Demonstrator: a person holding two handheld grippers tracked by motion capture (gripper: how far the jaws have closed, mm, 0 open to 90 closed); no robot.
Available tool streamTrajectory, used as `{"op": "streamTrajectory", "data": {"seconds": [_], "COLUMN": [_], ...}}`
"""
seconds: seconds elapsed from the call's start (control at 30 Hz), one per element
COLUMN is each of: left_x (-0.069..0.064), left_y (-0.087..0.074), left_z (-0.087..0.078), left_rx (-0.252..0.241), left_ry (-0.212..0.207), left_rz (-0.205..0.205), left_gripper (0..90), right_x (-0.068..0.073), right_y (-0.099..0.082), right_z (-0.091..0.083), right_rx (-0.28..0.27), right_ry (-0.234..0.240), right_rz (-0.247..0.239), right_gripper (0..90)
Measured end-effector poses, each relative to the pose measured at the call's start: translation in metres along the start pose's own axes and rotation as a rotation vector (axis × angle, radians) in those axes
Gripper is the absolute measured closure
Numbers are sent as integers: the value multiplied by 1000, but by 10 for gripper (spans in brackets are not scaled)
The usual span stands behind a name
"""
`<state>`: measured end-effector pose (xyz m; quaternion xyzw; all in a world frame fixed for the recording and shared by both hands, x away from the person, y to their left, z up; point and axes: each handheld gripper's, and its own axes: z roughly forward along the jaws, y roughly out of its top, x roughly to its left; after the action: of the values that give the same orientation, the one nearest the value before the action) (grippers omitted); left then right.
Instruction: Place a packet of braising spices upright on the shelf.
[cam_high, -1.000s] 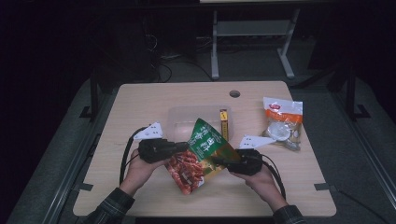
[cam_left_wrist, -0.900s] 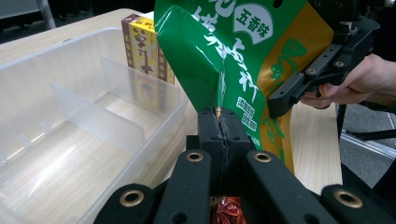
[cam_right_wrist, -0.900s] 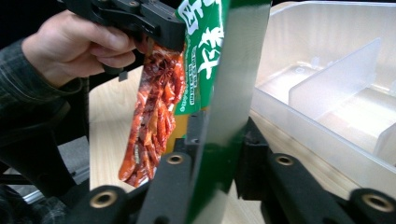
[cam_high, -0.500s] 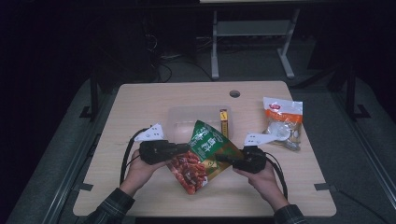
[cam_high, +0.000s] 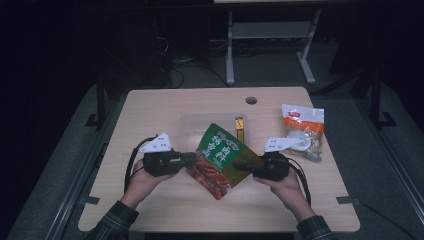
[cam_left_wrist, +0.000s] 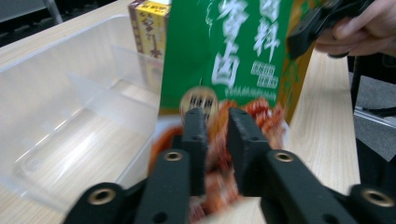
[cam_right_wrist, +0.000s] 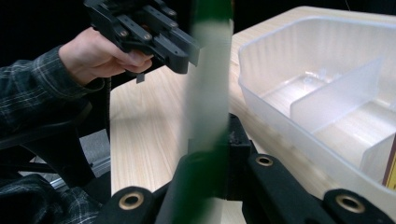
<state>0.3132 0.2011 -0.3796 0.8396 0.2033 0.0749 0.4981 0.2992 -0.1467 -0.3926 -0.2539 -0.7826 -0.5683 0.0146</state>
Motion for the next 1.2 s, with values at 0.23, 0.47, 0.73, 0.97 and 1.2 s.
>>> {"op": "streamTrajectory", "data": {"seconds": [0.23,0.47,0.73,0.97,1.2], "left_x": [0,-2,1,0,-2], "left_y": [-5,-21,-40,-56,-70], "left_z": [-1,-3,-11,-13,-7], "left_rx": [66,115,167,215,257], "left_ry": [-5,-6,31,69,75], "left_rz": [31,63,47,42,28], "left_gripper": [564,392,242,133,127], "right_x": [4,9,11,13,8], "right_y": [10,17,27,41,55], "right_z": [-4,-6,-11,-11,-12], "right_rx": [40,62,55,74,68], "right_ry": [-4,13,14,-19,-50], "right_rz": [-62,-87,-86,-83,-69], "right_gripper": [900,900,900,900,900]}}
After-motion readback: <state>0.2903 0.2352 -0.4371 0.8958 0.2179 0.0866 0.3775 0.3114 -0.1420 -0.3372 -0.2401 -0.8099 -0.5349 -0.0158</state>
